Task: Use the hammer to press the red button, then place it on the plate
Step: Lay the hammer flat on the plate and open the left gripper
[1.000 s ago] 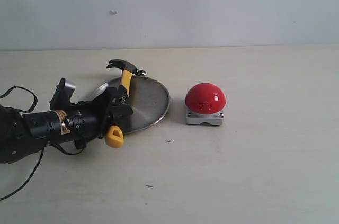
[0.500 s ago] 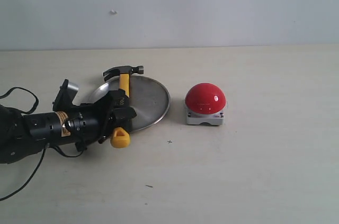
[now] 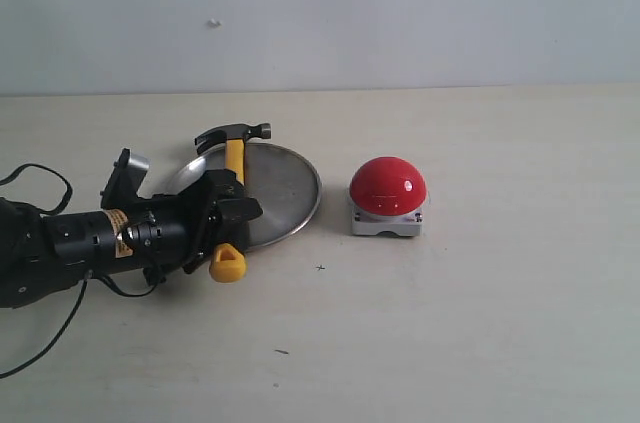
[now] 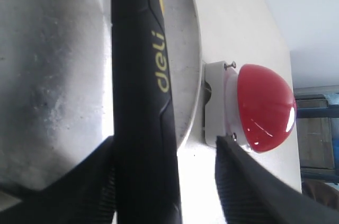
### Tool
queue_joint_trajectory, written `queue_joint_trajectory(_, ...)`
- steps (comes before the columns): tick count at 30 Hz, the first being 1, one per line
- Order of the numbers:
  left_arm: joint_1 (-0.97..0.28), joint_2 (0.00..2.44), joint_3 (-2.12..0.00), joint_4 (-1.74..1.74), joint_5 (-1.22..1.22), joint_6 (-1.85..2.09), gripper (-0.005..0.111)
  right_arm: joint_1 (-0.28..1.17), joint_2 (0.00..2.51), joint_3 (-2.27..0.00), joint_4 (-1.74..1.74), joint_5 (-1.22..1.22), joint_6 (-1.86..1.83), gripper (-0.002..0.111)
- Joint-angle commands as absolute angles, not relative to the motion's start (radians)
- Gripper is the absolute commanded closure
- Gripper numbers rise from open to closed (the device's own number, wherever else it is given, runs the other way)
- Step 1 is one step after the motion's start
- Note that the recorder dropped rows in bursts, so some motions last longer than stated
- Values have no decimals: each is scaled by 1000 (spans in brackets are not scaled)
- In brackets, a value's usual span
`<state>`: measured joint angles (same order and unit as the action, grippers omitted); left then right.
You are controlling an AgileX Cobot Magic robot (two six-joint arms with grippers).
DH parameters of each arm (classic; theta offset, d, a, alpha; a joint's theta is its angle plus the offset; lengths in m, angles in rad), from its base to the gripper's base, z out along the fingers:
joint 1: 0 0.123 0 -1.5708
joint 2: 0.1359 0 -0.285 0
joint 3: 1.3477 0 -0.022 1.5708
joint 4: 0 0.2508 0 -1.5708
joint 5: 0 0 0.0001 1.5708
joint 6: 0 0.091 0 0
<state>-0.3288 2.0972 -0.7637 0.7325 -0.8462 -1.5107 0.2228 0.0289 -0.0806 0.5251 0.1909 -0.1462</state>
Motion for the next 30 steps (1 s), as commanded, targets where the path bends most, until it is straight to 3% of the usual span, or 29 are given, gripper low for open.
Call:
queue_joint_trajectory(1,-325,2090,-759,765,-844,-1523,52,226,23,-76,516,186,-155,108)
queue_joint_trajectory(5,-325,2090,-759,774,-844,-1525,46,226,23,-76,516,186,-155,108)
queue_joint_trajectory(20,-325,2090,-759,811,-848,-1552,46,226,23,-76,516,191,-155,108)
queue_joint_trajectory(24,-325,2090,-759,819,-848,-1554,40,226,23,-76,516,191,-155,108)
queue_joint_trajectory(30,-314,2090,-759,835,-848,-1578,39,226,23,-76,516,191,-155,108)
